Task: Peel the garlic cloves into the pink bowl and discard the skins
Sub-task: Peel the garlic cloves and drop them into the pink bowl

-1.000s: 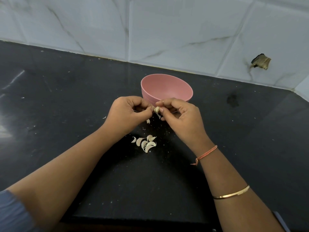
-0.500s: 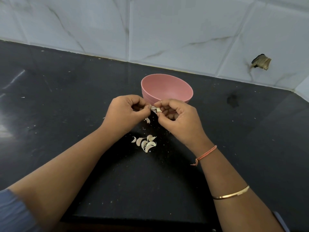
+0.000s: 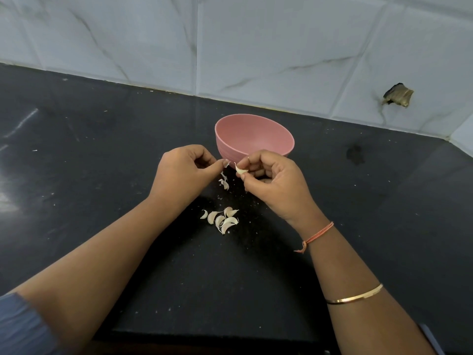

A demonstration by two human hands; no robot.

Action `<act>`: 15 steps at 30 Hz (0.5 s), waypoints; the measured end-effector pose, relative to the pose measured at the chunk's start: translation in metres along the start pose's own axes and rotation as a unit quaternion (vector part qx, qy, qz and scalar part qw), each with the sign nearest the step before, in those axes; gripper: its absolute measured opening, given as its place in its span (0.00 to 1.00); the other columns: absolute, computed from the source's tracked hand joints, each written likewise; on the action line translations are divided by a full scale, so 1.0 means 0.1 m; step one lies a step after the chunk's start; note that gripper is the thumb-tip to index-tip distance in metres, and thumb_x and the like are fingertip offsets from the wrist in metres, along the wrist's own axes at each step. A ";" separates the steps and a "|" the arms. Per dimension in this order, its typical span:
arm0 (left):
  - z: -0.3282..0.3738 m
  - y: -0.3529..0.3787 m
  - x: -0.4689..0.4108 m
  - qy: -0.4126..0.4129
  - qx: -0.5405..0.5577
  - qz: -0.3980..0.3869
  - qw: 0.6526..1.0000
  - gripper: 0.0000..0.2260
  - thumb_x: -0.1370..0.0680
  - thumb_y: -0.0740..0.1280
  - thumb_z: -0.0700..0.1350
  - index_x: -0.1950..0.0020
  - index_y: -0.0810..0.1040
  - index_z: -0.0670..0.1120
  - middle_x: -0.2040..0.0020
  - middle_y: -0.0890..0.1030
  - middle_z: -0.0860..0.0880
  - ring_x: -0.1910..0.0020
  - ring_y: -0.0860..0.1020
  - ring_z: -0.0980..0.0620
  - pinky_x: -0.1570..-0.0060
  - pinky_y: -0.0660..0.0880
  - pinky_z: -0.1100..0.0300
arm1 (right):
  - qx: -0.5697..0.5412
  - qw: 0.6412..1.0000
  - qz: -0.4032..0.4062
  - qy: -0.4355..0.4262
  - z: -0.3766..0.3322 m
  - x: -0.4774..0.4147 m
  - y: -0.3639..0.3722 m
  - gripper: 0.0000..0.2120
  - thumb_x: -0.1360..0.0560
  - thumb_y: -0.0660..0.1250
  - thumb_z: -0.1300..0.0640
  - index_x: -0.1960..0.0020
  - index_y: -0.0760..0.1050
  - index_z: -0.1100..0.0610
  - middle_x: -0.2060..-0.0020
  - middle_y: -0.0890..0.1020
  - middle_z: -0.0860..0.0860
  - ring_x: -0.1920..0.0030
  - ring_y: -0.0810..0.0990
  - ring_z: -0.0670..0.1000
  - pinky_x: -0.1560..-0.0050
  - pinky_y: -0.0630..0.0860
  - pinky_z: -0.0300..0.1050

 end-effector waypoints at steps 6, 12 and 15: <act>0.05 0.08 0.00 0.027 0.050 -0.047 0.997 0.05 0.30 0.74 0.43 0.61 0.80 0.51 0.65 0.80 0.58 0.64 0.78 0.65 0.63 0.72 0.76 | 0.011 1.000 0.002 -0.001 -0.01 0.01 0.00 0.08 0.29 0.68 0.68 0.57 0.80 0.56 0.63 0.81 0.44 0.63 0.78 0.39 0.62 0.74 0.31; 0.12 0.14 0.04 0.056 0.055 -0.085 0.993 0.08 0.28 0.71 0.39 0.58 0.81 0.53 0.62 0.81 0.57 0.61 0.79 0.61 0.61 0.73 0.75 | 0.045 0.999 0.012 -0.008 -0.01 0.01 0.00 0.08 0.30 0.69 0.67 0.56 0.79 0.56 0.62 0.81 0.49 0.63 0.78 0.43 0.63 0.75 0.33; 0.10 0.16 0.04 0.046 0.065 -0.091 0.993 0.07 0.28 0.71 0.39 0.59 0.81 0.52 0.62 0.82 0.56 0.62 0.80 0.60 0.60 0.75 0.73 | 0.063 0.998 0.018 -0.013 -0.01 0.01 -0.02 0.07 0.30 0.69 0.67 0.56 0.77 0.56 0.62 0.80 0.50 0.60 0.79 0.47 0.60 0.79 0.37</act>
Point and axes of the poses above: each hand's wrist, its own x-axis away from the middle knuckle, its own y-axis out of the palm, z = x × y, the point moved 9 cm from there along -x, towards the middle knuckle
